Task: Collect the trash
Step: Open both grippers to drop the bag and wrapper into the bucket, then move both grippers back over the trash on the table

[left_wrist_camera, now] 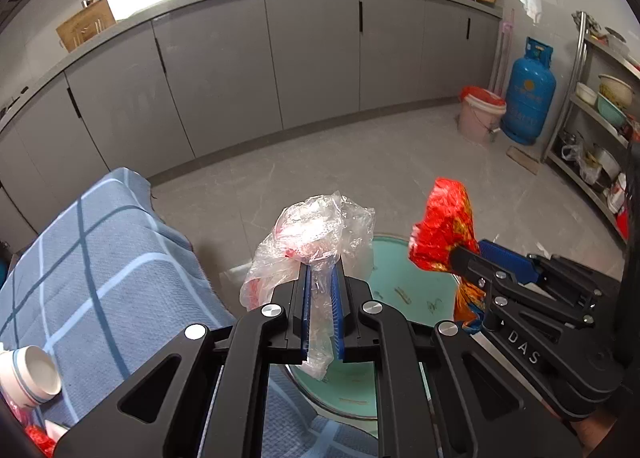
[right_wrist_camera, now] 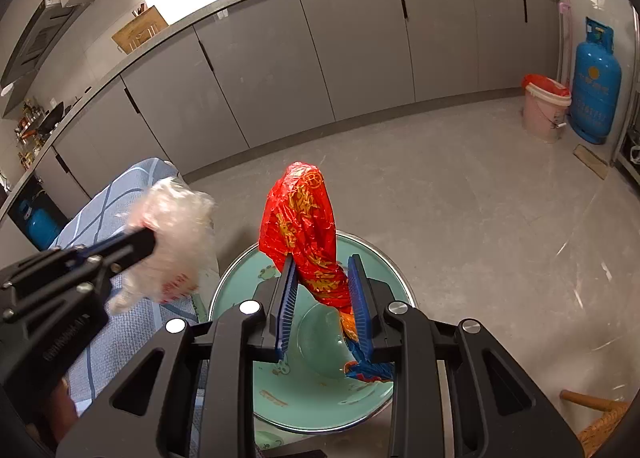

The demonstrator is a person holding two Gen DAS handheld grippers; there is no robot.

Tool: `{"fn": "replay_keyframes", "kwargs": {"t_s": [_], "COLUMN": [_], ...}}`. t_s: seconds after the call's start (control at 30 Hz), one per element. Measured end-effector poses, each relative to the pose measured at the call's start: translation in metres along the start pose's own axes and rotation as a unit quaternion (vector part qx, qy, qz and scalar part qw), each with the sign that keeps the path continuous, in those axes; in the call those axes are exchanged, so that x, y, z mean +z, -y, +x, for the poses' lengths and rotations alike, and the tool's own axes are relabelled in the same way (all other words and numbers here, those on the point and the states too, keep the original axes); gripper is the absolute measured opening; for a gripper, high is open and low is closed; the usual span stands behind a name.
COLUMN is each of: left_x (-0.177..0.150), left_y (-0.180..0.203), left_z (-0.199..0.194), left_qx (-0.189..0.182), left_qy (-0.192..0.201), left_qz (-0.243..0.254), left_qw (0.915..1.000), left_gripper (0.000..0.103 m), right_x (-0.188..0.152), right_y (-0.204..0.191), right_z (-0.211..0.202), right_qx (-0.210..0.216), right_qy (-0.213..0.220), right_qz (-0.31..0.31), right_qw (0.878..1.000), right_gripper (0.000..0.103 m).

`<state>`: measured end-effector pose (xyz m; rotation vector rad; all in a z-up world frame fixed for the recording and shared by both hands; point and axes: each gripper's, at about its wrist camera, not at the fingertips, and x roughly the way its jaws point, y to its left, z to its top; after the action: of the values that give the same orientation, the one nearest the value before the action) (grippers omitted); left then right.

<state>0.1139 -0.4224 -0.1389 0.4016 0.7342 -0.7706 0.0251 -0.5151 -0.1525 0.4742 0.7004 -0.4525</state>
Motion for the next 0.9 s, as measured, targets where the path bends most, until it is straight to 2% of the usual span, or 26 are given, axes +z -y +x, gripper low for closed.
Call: {"fn": "replay_keyframes", "kwargs": {"t_s": [0.07,0.1,0.13,0.17,0.23,0.3,0.43,0.6,0.67,0.9], "left_x": [-0.004,-0.005,-0.007,-0.008,-0.008,-0.008,-0.006,-0.007,-0.008,-0.019], "left_y": [0.002,0.003,0.004,0.004,0.004,0.001,-0.006,-0.013,-0.013,-0.022], "left_z": [0.006,0.008,0.010,0.010,0.006,0.000,-0.012,-0.026,-0.033,-0.080], "left_qx": [-0.004,-0.009,-0.004,0.004,0.009,0.023,0.042,0.057,0.062,0.102], "left_qy": [-0.009,-0.014,-0.019,-0.017,-0.009,-0.002,0.015,0.021,0.024,0.065], "left_qz": [0.000,0.002,0.006,0.007,0.010,0.012,0.006,0.005,0.006,0.031], "left_qw": [1.0000,0.9999,0.9998,0.9998,0.9999,0.9997,0.9990,0.9982,0.9978,0.9922], "left_gripper": [0.017,0.032,0.051,0.056,0.058,0.060,0.079,0.079,0.082,0.088], "right_x": [-0.002,-0.003,-0.005,-0.006,-0.009,-0.010,-0.011,-0.012,-0.013,-0.017], "right_y": [0.001,0.002,0.005,0.007,0.010,0.012,0.008,0.005,0.002,-0.014], "right_z": [0.005,0.007,0.009,0.010,0.010,0.009,0.002,-0.004,-0.009,-0.034], "right_qx": [0.005,0.002,-0.001,-0.001,-0.009,-0.011,-0.016,-0.020,-0.024,-0.030], "right_qy": [-0.008,-0.012,-0.015,-0.016,-0.015,-0.016,-0.009,-0.003,0.000,0.017], "right_qz": [-0.001,0.001,0.005,0.009,0.012,0.016,0.016,0.014,0.010,0.004], "right_qw": [1.000,1.000,1.000,1.000,1.000,1.000,1.000,1.000,1.000,0.999], "right_gripper": [0.031,0.032,0.036,0.046,0.054,0.054,0.062,0.063,0.063,0.069]}}
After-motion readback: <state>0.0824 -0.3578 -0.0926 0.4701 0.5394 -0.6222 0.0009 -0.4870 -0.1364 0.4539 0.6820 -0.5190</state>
